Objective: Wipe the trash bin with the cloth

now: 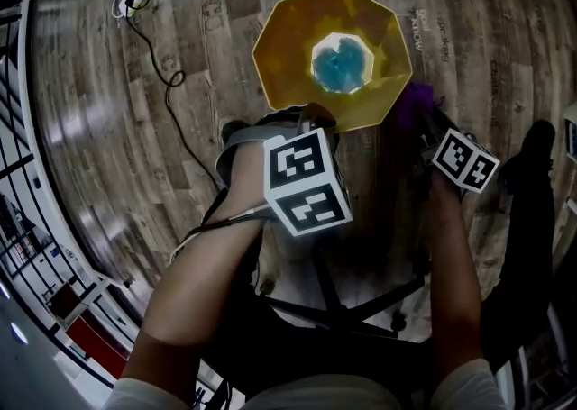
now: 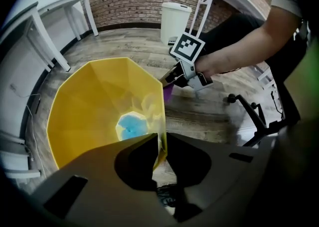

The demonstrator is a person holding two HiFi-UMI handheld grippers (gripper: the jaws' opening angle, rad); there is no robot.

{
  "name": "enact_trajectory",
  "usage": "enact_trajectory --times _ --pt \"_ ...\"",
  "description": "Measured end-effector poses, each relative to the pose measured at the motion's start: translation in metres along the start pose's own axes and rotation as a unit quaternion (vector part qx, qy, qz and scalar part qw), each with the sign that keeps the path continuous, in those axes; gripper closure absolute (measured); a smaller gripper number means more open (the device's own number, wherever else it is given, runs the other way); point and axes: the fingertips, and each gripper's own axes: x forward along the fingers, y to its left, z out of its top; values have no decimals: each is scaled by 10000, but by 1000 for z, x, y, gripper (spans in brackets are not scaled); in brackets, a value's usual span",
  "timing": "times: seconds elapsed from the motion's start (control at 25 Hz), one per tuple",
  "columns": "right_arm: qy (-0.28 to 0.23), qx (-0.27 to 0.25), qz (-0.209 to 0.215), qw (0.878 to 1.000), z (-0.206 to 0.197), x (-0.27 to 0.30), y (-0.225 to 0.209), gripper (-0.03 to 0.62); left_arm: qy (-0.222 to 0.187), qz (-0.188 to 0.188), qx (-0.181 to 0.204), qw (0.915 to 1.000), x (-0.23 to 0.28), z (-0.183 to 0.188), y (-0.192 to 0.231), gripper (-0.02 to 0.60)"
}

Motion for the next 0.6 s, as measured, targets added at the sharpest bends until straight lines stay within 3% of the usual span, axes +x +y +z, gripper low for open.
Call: enact_trajectory --times 0.16,0.36,0.6 --pt "-156 304 228 9992 8 -5 8 453 -110 -103 -206 9997 1 10 -4 551" --pt "-435 949 901 9904 19 -20 35 453 -151 -143 -334 9992 0 13 -5 552" --pt "-774 972 1691 9777 36 -42 80 453 -220 -117 -491 9985 0 18 -4 552"
